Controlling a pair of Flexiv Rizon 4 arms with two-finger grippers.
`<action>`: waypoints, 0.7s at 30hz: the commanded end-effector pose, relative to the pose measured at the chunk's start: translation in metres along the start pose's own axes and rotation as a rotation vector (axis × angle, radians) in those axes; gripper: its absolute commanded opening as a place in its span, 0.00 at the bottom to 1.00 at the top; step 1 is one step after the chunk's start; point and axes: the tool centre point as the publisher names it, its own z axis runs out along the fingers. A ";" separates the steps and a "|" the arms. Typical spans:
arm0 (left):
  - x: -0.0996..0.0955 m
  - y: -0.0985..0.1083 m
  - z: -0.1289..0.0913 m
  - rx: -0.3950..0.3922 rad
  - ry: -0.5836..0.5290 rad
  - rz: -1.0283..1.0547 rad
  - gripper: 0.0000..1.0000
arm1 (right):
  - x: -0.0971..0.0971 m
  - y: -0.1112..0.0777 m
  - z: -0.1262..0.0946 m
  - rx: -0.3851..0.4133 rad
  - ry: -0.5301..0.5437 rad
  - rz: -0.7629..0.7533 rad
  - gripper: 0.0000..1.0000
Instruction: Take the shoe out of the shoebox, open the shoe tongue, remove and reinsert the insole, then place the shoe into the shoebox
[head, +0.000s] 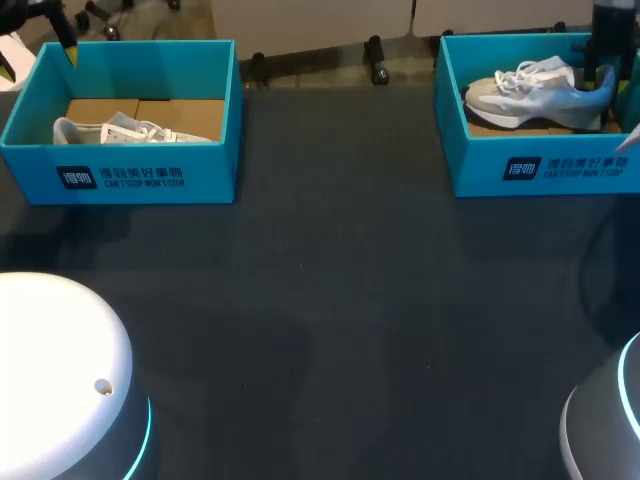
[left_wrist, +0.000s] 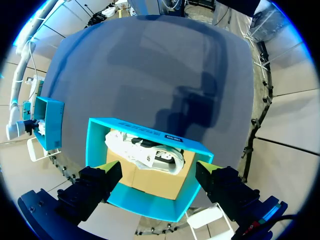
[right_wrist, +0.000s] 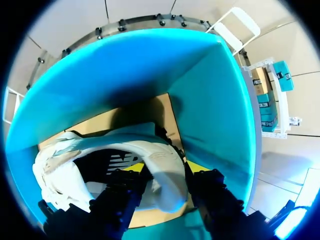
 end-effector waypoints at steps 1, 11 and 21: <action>0.000 -0.001 0.000 -0.003 0.002 -0.001 1.00 | 0.001 0.010 0.005 0.067 -0.003 0.005 0.48; 0.000 -0.001 0.000 -0.003 0.002 -0.001 1.00 | -0.005 0.015 0.003 0.053 -0.007 0.015 0.49; 0.000 -0.001 0.000 -0.003 0.002 -0.001 1.00 | -0.002 0.015 0.014 0.076 0.004 0.011 0.49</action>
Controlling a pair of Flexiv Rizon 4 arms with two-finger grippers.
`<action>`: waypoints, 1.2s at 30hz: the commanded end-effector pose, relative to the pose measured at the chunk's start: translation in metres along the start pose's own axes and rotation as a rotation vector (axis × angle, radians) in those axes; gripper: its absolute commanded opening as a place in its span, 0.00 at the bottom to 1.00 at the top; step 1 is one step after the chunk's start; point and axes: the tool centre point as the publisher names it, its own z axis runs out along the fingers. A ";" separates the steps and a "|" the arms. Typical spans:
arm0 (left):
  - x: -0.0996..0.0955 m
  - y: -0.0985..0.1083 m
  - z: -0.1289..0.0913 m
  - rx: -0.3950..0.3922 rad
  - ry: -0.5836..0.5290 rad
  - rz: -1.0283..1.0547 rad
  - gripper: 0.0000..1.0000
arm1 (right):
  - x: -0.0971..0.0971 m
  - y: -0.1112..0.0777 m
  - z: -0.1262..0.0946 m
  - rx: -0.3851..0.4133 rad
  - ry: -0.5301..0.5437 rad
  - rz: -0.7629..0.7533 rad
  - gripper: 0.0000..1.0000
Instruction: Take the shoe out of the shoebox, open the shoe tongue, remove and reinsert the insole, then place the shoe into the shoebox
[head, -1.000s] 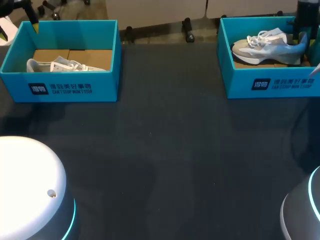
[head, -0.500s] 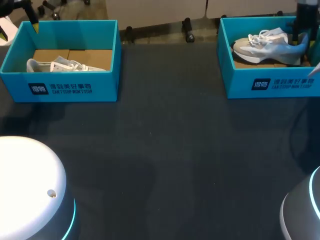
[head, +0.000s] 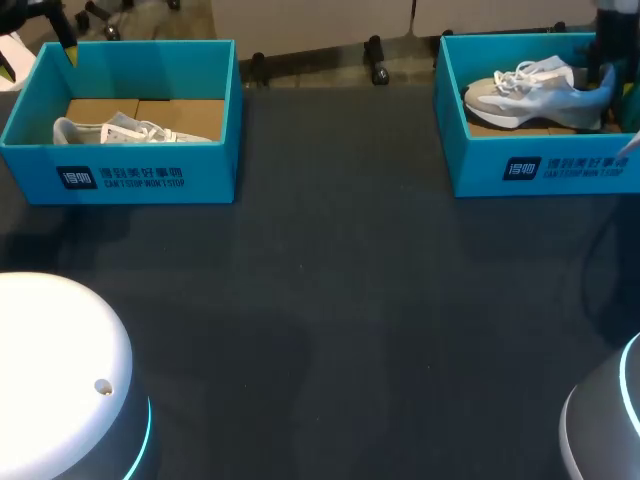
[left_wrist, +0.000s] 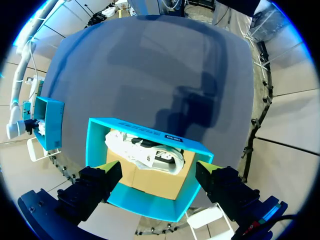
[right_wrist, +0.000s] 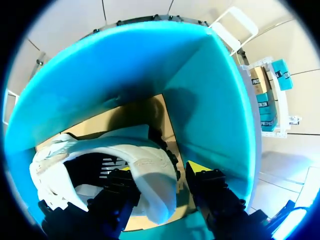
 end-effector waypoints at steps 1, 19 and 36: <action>0.000 -0.001 0.000 -0.003 0.002 -0.001 1.00 | 0.005 0.013 0.007 0.089 0.006 0.002 0.49; 0.000 -0.001 0.000 -0.003 0.002 -0.001 1.00 | 0.003 0.001 0.011 0.112 0.007 0.009 0.00; 0.000 -0.001 0.000 -0.003 0.002 -0.001 1.00 | -0.015 -0.021 -0.053 0.059 0.074 -0.026 0.00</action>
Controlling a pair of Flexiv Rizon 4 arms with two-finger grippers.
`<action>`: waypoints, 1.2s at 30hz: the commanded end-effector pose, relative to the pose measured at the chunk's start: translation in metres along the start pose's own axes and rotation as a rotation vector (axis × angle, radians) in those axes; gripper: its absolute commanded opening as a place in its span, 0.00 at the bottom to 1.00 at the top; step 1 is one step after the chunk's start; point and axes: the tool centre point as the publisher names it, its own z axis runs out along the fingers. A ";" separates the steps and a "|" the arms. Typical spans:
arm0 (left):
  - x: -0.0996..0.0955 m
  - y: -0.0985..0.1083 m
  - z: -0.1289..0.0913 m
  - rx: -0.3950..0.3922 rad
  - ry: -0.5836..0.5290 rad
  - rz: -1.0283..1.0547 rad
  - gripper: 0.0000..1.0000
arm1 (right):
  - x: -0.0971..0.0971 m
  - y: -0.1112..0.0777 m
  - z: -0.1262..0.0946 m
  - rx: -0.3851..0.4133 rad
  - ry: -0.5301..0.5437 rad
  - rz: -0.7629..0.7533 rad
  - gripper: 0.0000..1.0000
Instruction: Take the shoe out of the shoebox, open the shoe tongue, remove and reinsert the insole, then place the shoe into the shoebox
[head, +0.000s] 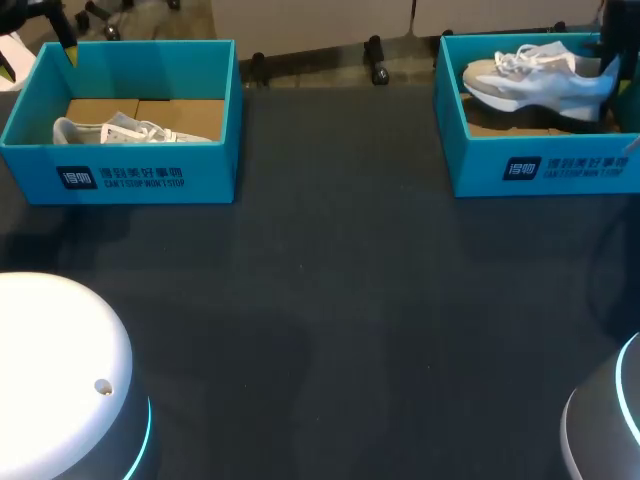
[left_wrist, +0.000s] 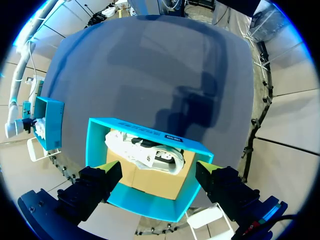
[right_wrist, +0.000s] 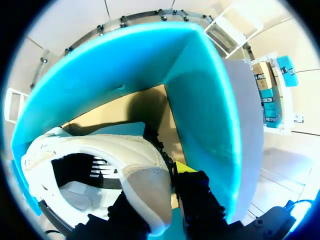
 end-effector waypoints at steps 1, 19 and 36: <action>0.000 -0.001 0.000 -0.003 0.002 -0.001 1.00 | -0.007 -0.008 -0.032 -0.011 0.016 -0.016 0.00; 0.000 -0.001 0.000 -0.003 0.002 -0.001 1.00 | -0.006 -0.041 -0.112 -0.086 0.017 -0.083 0.00; 0.000 -0.001 0.000 -0.003 0.002 -0.001 1.00 | -0.008 -0.079 -0.166 -0.143 -0.033 -0.065 0.00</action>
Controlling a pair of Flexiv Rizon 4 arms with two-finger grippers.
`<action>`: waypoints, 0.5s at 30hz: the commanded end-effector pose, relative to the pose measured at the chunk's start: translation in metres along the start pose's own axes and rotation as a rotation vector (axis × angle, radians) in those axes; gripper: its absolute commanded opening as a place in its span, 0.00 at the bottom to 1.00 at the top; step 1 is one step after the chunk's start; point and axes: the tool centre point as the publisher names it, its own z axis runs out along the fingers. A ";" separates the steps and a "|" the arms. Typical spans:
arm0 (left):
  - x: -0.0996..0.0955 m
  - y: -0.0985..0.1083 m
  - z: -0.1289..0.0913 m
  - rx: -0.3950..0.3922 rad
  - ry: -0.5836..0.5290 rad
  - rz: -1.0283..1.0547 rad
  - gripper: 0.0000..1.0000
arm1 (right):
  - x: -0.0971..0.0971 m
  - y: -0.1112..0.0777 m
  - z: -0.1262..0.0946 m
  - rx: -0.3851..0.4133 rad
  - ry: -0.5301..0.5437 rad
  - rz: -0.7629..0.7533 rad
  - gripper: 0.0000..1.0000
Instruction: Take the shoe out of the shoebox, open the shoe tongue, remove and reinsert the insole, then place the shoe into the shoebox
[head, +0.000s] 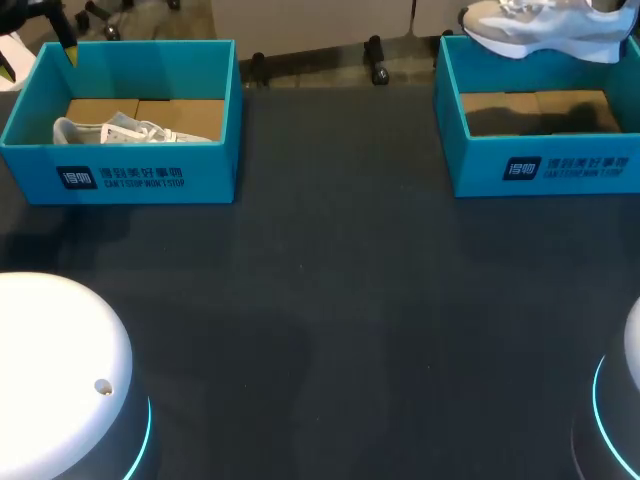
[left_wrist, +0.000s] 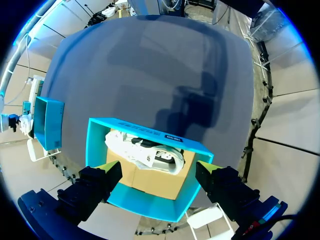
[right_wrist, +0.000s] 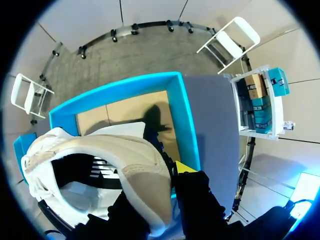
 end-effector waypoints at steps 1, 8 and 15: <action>0.000 -0.001 0.000 -0.003 0.002 -0.001 1.00 | -0.001 -0.025 -0.015 -0.086 -0.023 0.008 0.00; 0.000 -0.001 0.000 -0.003 0.002 -0.001 1.00 | 0.004 -0.042 -0.033 -0.091 -0.024 0.017 0.00; 0.000 -0.001 0.000 -0.003 0.002 -0.001 1.00 | 0.008 -0.061 -0.044 -0.105 -0.033 0.011 0.00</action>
